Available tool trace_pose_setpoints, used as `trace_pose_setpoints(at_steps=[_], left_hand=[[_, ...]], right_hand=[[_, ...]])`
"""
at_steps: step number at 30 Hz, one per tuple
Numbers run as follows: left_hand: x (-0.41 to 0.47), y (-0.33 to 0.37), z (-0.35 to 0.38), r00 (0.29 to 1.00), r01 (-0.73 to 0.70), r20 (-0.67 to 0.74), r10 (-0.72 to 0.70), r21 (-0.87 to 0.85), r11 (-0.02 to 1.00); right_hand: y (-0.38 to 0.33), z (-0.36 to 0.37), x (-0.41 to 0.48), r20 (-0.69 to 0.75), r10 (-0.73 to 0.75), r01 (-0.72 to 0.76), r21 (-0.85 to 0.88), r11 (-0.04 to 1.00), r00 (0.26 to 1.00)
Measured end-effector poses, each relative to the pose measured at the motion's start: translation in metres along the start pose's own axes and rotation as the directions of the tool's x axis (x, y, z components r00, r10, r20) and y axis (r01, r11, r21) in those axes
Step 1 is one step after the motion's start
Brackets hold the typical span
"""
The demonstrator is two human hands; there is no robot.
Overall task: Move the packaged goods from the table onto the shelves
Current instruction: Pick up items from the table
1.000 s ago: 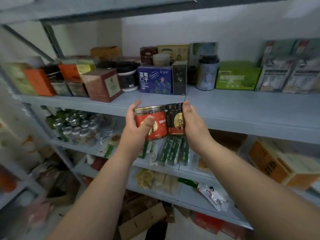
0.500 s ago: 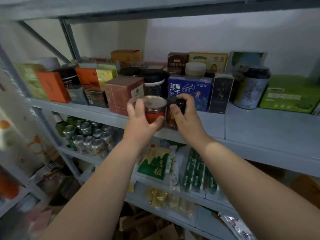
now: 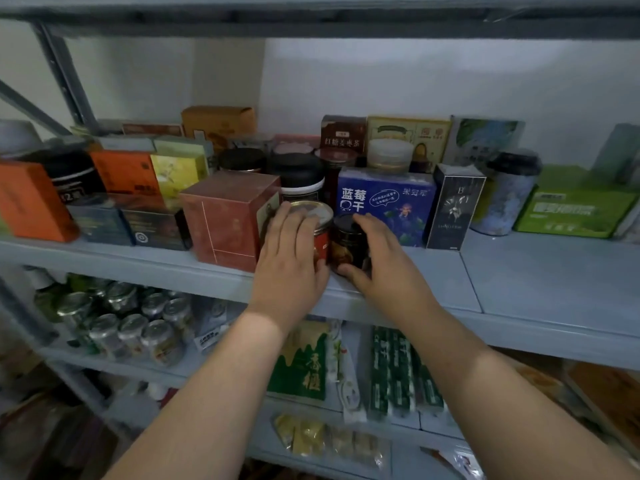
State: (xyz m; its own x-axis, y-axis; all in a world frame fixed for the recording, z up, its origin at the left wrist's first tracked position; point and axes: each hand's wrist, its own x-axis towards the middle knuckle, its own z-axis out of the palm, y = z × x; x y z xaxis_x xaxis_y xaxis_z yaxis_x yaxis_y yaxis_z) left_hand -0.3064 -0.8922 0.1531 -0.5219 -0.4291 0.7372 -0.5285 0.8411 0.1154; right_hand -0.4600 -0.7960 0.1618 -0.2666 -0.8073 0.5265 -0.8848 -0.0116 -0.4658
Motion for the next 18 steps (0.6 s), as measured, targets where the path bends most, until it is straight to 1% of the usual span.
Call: trace_pose_setpoints(at_steps=[2,6,15,18], left_hand=[[0.001,-0.002,0.003,1.000,-0.013,-0.015,0.012,-0.030,0.999],[0.002,-0.006,0.008,0.997,-0.036,-0.065,0.033,-0.037,0.999],[0.000,-0.012,0.007,0.996,-0.063,-0.064,0.061,-0.029,0.998],[-0.002,-0.001,0.002,0.998,-0.059,-0.036,0.058,-0.024,0.998]], right_hand=[[0.000,0.001,0.000,-0.014,0.012,-0.012,-0.009,1.000,1.000],[0.000,0.001,-0.001,-0.036,0.032,-0.033,-0.026,0.999,0.999],[-0.001,0.001,-0.005,-0.031,0.018,-0.020,-0.082,0.996,0.999],[-0.004,-0.005,-0.011,-0.069,0.042,-0.050,-0.107,0.993,0.997]])
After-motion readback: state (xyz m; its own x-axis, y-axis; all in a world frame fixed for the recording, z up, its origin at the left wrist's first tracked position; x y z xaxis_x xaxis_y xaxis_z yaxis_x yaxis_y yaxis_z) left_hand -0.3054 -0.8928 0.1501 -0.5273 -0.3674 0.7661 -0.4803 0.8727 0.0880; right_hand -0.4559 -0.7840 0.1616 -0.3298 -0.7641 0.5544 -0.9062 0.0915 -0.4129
